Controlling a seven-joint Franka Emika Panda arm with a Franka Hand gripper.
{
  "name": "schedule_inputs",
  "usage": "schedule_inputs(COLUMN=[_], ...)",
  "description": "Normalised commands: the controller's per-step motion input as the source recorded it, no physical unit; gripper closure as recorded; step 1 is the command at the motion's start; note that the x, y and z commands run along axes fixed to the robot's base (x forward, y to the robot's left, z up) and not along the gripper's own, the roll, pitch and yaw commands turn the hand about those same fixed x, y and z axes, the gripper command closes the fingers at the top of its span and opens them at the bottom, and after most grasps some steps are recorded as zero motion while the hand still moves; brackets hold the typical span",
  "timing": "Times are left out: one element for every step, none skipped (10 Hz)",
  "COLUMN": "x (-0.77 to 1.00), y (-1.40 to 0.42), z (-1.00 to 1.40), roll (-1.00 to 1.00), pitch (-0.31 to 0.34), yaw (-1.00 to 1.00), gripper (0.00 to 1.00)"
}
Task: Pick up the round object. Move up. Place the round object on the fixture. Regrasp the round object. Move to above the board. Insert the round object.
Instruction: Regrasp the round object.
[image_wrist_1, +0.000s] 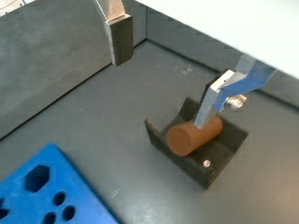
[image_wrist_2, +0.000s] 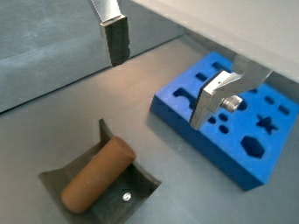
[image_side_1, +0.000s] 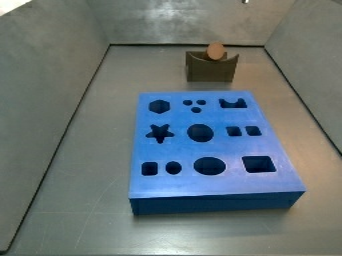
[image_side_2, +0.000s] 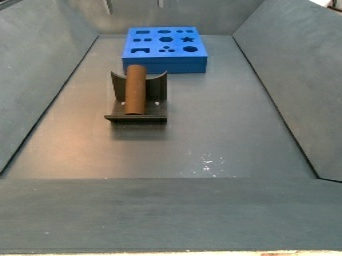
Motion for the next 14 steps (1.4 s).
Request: schedule_inputs(x=[-0.01, -0.01, -0.01, -0.01, -0.02, -0.02, -0.01, -0.01, -0.01, 0.0, 0.0, 0.0, 0.02, 0.02], y=[-0.02, -0.02, -0.02, -0.02, -0.02, -0.02, -0.02, -0.02, -0.02, -0.02, -0.03, -0.03, -0.02, -0.03], z=[0.01, 0.01, 0.01, 0.01, 0.01, 0.01, 0.01, 0.01, 0.01, 0.01, 0.01, 0.01, 0.0, 0.0], roll=[1.0, 1.0, 1.0, 1.0, 1.0, 1.0, 1.0, 1.0, 1.0, 1.0, 1.0, 1.0, 1.0, 1.0], pitch=[-0.008, -0.012, -0.014, -0.016, -0.016, -0.015, -0.014, -0.011, -0.009, -0.003, 0.002, 0.006, 0.013, 0.017], yaw=[0.02, 0.02, 0.02, 0.02, 0.02, 0.03, 0.03, 0.03, 0.03, 0.03, 0.03, 0.03, 0.03, 0.03], gripper=[0.0, 0.0, 0.0, 0.0, 0.0, 0.0, 0.0, 0.0, 0.0, 0.0, 0.0, 0.0, 0.0, 0.0])
